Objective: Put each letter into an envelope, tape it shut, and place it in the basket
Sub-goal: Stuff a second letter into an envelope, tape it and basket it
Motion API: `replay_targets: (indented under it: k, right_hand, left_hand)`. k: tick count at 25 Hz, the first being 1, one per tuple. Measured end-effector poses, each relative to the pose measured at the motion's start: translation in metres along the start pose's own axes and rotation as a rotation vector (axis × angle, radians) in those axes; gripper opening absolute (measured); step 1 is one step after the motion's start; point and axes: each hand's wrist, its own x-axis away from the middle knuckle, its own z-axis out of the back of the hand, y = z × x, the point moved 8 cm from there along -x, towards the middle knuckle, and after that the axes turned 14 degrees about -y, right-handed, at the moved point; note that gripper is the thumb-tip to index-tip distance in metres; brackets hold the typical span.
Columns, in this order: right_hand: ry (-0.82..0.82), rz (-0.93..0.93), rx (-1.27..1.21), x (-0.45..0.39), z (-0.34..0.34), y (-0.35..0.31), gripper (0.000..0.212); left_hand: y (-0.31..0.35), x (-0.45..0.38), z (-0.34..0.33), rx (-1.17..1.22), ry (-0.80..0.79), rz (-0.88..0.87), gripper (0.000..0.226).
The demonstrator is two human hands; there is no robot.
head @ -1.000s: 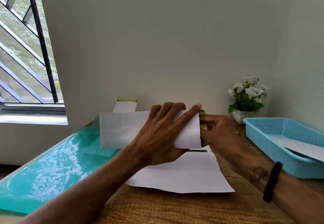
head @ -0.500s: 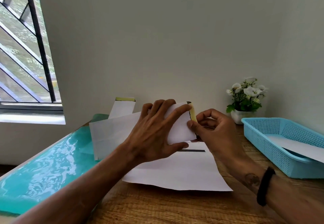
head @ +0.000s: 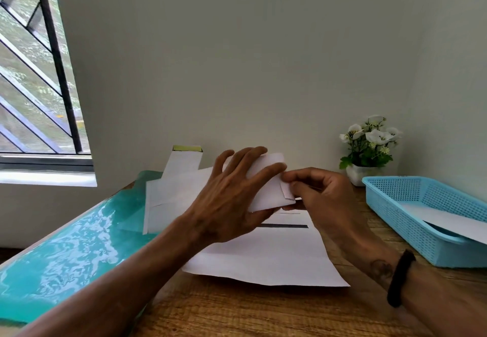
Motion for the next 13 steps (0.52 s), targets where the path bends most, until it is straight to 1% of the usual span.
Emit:
replay_targets:
  k: [1,3,5,6,9,10,11,13]
  right_hand:
    - [0.004,-0.035,-0.047,-0.001,0.003,0.002,0.035]
    - [-0.018,-0.041,-0.095,-0.003,0.005,0.001,0.033]
    - [-0.032,0.033,-0.019,-0.002,0.004,-0.011,0.027]
    - [-0.025,0.066,0.044,-0.001,0.003,-0.016,0.026]
    - [0.052,0.107,0.18,-0.001,0.01,-0.03,0.025]
    - [0.063,0.116,0.192,-0.002,0.013,-0.034,0.023]
    - [0.063,0.12,0.153,-0.003,0.017,-0.037,0.018]
    - [0.04,0.114,-0.023,-0.005,0.02,-0.04,0.011]
  left_hand:
    - [0.001,0.0,0.002,-0.019,0.019,-0.013,0.064]
    - [0.003,0.0,0.012,-0.038,0.118,-0.062,0.046]
    - [0.004,0.005,0.024,-0.047,0.264,-0.123,0.027]
    - [0.005,0.007,0.028,-0.044,0.323,-0.145,0.021]
    - [0.005,0.01,0.041,0.036,0.433,-0.178,0.017]
    - [0.003,0.01,0.046,0.077,0.461,-0.171,0.017]
    - [0.0,0.01,0.051,0.124,0.482,-0.152,0.017]
    - [-0.012,0.009,0.061,0.239,0.481,-0.083,0.025]
